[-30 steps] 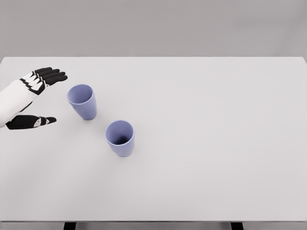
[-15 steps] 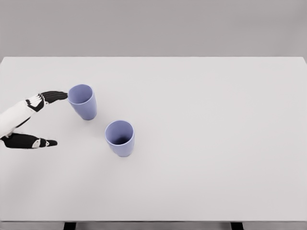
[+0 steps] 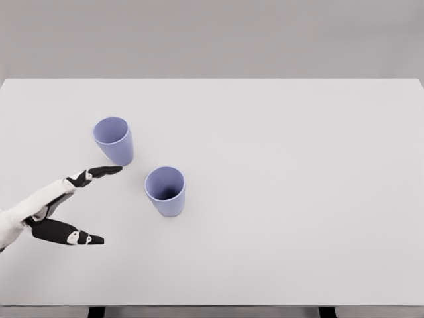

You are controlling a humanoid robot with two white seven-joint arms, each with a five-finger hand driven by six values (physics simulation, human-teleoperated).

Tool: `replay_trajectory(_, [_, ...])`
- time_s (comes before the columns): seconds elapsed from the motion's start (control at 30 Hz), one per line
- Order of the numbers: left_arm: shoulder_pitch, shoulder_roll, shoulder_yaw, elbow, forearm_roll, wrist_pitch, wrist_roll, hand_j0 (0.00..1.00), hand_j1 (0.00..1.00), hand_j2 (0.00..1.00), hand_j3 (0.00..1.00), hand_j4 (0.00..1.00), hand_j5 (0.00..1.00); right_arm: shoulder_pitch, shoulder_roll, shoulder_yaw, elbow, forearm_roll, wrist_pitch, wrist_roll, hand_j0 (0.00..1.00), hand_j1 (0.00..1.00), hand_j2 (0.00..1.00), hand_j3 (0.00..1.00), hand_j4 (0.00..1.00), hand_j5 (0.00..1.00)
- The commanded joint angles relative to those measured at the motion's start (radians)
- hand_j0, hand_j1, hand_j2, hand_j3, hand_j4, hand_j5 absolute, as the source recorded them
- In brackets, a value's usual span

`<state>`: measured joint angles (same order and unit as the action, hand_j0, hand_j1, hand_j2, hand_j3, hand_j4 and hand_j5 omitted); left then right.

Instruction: Place the right cup on the left cup with left arm

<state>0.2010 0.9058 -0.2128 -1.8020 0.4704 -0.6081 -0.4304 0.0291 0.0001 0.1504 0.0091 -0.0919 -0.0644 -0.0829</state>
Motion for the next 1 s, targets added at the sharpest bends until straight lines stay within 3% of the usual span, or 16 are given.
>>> replay_trajectory(0.0, [0.000,-0.061,-0.011,0.000,0.013,0.024,-0.001,1.00,1.00,1.00,1.00,1.00,1.00,0.000,0.000,0.000,0.000,0.000,0.000,0.000,1.00,1.00,1.00,1.00,1.00,1.00])
replay_trajectory(0.13, [-0.012,-0.131,-0.011,0.001,0.014,0.197,-0.001,1.00,1.00,1.00,1.00,1.00,1.00,0.000,0.000,0.000,0.000,0.000,0.000,0.000,1.00,1.00,1.00,1.00,1.00,1.00])
replay_trajectory(0.37, [-0.034,-0.177,-0.011,0.001,0.010,0.389,-0.001,1.00,1.00,1.00,1.00,1.00,1.00,0.000,0.000,0.000,0.000,0.000,0.000,0.000,1.00,1.00,1.00,1.00,1.00,1.00])
replay_trajectory(0.8, [-0.091,-0.255,-0.013,0.012,0.005,0.476,0.002,1.00,1.00,1.00,1.00,1.00,1.00,0.000,0.000,0.000,0.000,0.000,0.000,0.000,1.00,1.00,1.00,1.00,1.00,1.00])
replay_trajectory(0.97, [-0.103,-0.289,-0.013,0.016,-0.032,0.478,0.002,1.00,1.00,1.00,1.00,1.00,1.00,0.000,0.000,0.000,0.000,0.000,0.000,0.000,1.00,1.00,1.00,1.00,1.00,1.00])
